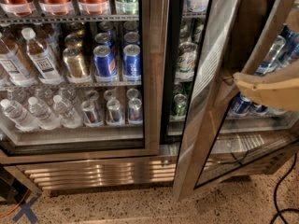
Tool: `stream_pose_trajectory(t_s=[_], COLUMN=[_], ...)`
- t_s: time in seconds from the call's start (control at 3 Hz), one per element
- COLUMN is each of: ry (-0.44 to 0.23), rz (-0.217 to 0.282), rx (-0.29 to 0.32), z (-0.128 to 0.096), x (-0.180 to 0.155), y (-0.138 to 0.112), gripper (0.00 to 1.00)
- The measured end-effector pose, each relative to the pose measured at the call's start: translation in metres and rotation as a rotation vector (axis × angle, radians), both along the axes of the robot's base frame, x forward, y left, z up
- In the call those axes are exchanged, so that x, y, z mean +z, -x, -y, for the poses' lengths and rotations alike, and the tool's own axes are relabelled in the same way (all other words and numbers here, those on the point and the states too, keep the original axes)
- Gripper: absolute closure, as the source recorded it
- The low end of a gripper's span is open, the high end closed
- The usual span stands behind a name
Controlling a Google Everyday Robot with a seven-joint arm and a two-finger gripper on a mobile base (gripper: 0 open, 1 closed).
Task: Open right fridge door
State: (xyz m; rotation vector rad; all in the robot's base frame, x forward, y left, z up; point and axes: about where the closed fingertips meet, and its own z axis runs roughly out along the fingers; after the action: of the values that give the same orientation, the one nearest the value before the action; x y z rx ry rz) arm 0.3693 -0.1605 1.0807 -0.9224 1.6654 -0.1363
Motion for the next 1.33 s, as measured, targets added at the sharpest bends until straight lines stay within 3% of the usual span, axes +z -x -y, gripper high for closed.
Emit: stream_pose_trajectory(t_s=[0.33,0.67,1.0,1.33], ry=[0.000,0.000,0.000,0.000], rz=[0.000,0.000,0.000,0.000], rx=[0.000,0.000,0.000,0.000], z=[0.0000,0.0000,0.0000,0.0000], x=[0.0000,0.0000,0.0000,0.0000], y=[0.0000,0.0000,0.0000,0.0000], gripper=[0.34,0.15,0.03,0.00])
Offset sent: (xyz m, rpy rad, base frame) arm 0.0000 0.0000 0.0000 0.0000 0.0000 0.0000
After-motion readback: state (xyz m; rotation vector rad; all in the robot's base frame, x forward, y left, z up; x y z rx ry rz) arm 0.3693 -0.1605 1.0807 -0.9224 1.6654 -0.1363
